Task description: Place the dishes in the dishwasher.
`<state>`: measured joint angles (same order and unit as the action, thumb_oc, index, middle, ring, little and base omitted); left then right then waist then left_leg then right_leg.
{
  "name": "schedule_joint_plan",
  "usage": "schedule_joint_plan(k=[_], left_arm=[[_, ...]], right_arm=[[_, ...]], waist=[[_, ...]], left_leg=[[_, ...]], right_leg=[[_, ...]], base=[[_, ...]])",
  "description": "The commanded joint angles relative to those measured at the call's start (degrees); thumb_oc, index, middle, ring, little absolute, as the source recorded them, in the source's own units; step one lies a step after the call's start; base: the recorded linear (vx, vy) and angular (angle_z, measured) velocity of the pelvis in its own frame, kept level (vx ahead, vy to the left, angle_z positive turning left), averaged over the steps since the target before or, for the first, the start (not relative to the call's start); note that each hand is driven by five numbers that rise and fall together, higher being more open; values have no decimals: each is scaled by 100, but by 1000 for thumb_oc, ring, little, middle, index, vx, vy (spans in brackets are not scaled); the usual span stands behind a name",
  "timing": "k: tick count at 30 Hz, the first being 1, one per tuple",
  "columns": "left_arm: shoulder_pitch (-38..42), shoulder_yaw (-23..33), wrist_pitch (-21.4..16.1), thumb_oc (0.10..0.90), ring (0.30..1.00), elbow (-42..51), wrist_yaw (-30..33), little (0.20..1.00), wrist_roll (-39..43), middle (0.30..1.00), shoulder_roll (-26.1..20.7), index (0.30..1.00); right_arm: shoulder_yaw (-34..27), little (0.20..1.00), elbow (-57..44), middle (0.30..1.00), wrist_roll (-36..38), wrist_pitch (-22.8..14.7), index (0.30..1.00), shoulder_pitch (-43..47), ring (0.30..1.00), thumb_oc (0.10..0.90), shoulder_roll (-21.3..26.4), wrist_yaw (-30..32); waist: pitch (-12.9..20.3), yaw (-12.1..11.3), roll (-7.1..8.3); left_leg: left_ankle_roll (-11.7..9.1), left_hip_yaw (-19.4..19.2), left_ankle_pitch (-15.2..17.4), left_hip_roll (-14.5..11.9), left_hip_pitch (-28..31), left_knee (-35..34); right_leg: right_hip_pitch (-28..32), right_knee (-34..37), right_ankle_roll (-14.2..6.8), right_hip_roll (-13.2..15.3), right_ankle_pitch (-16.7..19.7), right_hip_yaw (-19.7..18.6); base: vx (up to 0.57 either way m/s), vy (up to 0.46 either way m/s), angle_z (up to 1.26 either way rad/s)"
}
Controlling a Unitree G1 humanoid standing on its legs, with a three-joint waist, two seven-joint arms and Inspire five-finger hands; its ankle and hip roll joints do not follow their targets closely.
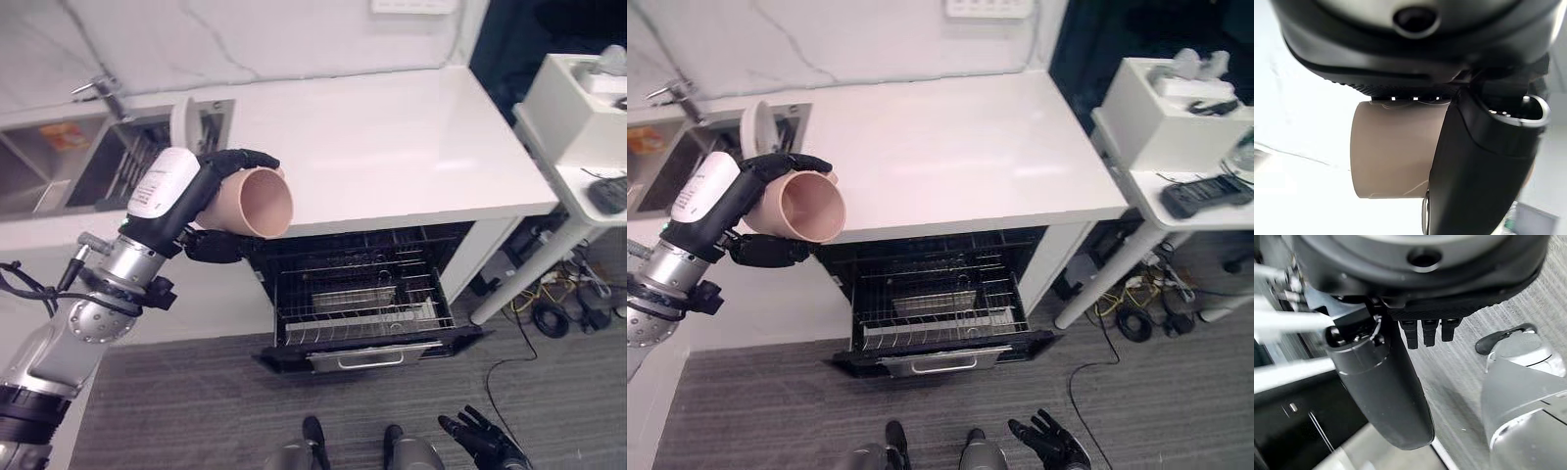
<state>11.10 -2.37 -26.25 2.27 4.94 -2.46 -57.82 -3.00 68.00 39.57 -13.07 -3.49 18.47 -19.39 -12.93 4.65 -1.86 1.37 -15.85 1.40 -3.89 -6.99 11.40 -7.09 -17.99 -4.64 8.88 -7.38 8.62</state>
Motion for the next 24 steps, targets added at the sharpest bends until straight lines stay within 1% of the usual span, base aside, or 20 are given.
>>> schedule_joint_plan(k=[1, 2, 3, 5, 6, 7, 8, 9, 10, 11, 13, 14, 16, 17, 18, 19, 20, 22, 23, 24], left_arm=[[805, 222, -131, 400, 300, -5, -147, 300, 1334, 300, 540, 300], [890, -7, 25, 400, 300, -121, -365, 300, 2107, 300, 945, 300], [903, -52, 82, 400, 300, -153, -388, 300, 2138, 300, 1068, 300], [946, -228, 174, 400, 300, -324, -228, 300, 2146, 300, 1479, 300], [1033, -483, 171, 400, 300, -651, -7, 300, 2121, 300, 1938, 300], [1044, -491, 165, 400, 300, -660, -1, 300, 2116, 300, 1941, 300], [1086, -588, 125, 400, 300, -815, 90, 300, 2026, 300, 2105, 300], [1191, -753, 28, 400, 300, -1098, 291, 300, 1892, 300, 2259, 300], [1243, -817, 37, 400, 300, -1169, 344, 300, 1828, 300, 2332, 300], [1229, -883, 70, 400, 300, -1213, 477, 300, 1640, 300, 2498, 300], [1196, -904, 86, 400, 300, -1208, 537, 300, 1575, 300, 2567, 300], [1136, -915, 142, 400, 300, -1222, 837, 300, 1496, 300, 2690, 300], [1051, -868, 206, 400, 300, -1313, 1312, 300, 1583, 300, 2866, 300], [929, -828, 228, 400, 300, -1438, 1536, 300, 1764, 300, 3107, 300], [928, -841, 189, 400, 300, -1521, 1539, 300, 1839, 300, 3160, 300], [886, -813, 238, 400, 300, -1565, 1514, 300, 1968, 300, 3318, 300], [856, -788, 270, 400, 300, -1586, 1613, 300, 1863, 300, 3417, 300], [752, -782, 229, 400, 300, -1685, 1792, 300, 1654, 300, 3693, 300], [745, -795, 259, 400, 300, -1698, 1953, 300, 1565, 300, 3721, 300], [773, -830, 199, 400, 300, -1790, 2055, 300, 1560, 300, 3742, 300]], right_arm=[[-188, 900, -652, 900, 858, -537, 900, -183, 900, 800, 238, -194], [-211, 900, -1197, 900, 932, -742, 900, -305, 900, 800, 179, -245], [-182, 900, -1376, 900, 910, -796, 900, -343, 900, 800, 155, -189], [-109, 900, -1924, 900, 893, -963, 900, -463, 900, 800, 67, -13], [-83, 900, -2490, 900, 962, -1094, 900, -590, 900, 800, -24, 146], [-88, 900, -2503, 900, 956, -1090, 900, -594, 900, 800, -27, 155], [-88, 900, -2690, 900, 960, -1113, 900, -627, 900, 800, -49, 211], [-96, 900, -2930, 900, 856, -1217, 900, -671, 900, 800, -80, 299], [-103, 900, -3087, 900, 806, -1219, 900, -677, 900, 800, -76, 373], [-130, 900, -3511, 900, 633, -1271, 900, -683, 900, 800, -82, 605], [-138, 900, -3737, 900, 539, -1377, 900, -703, 900, 800, -89, 713], [-147, 900, -4179, 900, 295, -1479, 900, -757, 900, 800, -111, 930], [-180, 900, -4671, 900, 64, -1595, 900, -818, 900, 800, -88, 1087], [-191, 900, -5140, 900, -127, -1682, 900, -831, 900, 800, -51, 1276], [-193, 900, -5263, 900, -168, -1725, 900, -843, 900, 800, -32, 1320], [-217, 900, -5532, 900, -247, -1898, 900, -856, 900, 800, 16, 1384], [-234, 900, -5700, 900, -302, -1885, 900, -863, 900, 800, 35, 1428], [-296, 900, -6328, 900, -439, -2078, 900, -912, 900, 800, 143, 1408], [-304, 900, -6447, 900, -444, -2112, 900, -923, 900, 800, 167, 1370], [-319, 900, -6589, 900, -427, -2101, 900, -939, 900, 800, 192, 1313]], waist=[[356, 127, -153], [373, 259, -111], [377, 288, -96], [403, 415, -45], [440, 575, 28], [453, 564, 24], [482, 622, 54], [496, 712, 96], [501, 739, 119], [510, 812, 169], [509, 845, 192], [506, 900, 224], [492, 972, 259], [486, 1030, 297], [484, 1049, 306], [472, 1086, 324], [473, 1095, 331], [459, 1178, 356], [455, 1193, 359], [456, 1214, 362]], left_leg=[[-551, 271, 924, -530, 79, 578], [-515, 238, 979, -512, 142, 578], [-503, 228, 994, -506, 157, 578], [-465, 160, 1040, -505, 200, 578], [-427, 30, 1083, -525, 275, 578], [-425, 24, 1054, -530, 244, 578], [-411, -44, 1072, -542, 274, 578], [-386, -109, 1140, -534, 357, 578], [-374, -143, 1153, -529, 385, 578], [-340, -224, 1179, -518, 440, 578], [-316, -262, 1196, -509, 467, 578], [-277, -339, 1219, -496, 517, 578], [-237, -433, 1250, -475, 588, 578], [-195, -523, 1281, -465, 655, 578], [-184, -549, 1290, -465, 673, 578], [-163, -617, 1286, -465, 709, 578], [-158, -653, 1293, -465, 726, 578], [-125, -775, 1324, -461, 802, 578], [-118, -792, 1330, -461, 813, 578], [-113, -817, 1343, -464, 834, 578]], right_leg=[[329, 80, -433, 270, -351, 309], [298, 80, -458, 268, -304, 218], [292, 80, -464, 268, -293, 194], [253, 80, -492, 279, -255, 124], [217, 80, -529, 307, -206, 62], [181, 80, -520, 301, -179, 54], [157, 80, -540, 316, -154, 30], [162, 80, -580, 329, -140, -24], [137, 80, -599, 335, -109, -67], [78, 80, -645, 358, -33, -129], [50, 80, -666, 365, -1, -168], [-1, 80, -700, 381, 59, -221], [-60, 80, -738, 390, 122, -286], [-106, 80, -753, 400, 171, -322], [-114, 80, -754, 395, 180, -340], [-133, 80, -749, 386, 198, -368], [-144, 80, -751, 384, 206, -377], [-176, 80, -744, 366, 231, -419], [-181, 80, -742, 362, 234, -425], [-183, 80, -743, 355, 236, -439]], base=[[11, 30, -29], [11, 30, -26], [-6, 28, -26], [0, 23, -22], [0, 22, -29], [-14, 24, -25], [3, 22, -42], [20, 29, -55], [17, 30, -71], [-2, 18, -51], [-12, 21, -51], [-23, 27, -68], [-20, 24, -85], [-14, 16, -70], [-31, 16, -55], [-32, 13, -49], [-37, 16, -52], [-46, 31, -42], [-47, 31, -33], [-42, 22, -21]])
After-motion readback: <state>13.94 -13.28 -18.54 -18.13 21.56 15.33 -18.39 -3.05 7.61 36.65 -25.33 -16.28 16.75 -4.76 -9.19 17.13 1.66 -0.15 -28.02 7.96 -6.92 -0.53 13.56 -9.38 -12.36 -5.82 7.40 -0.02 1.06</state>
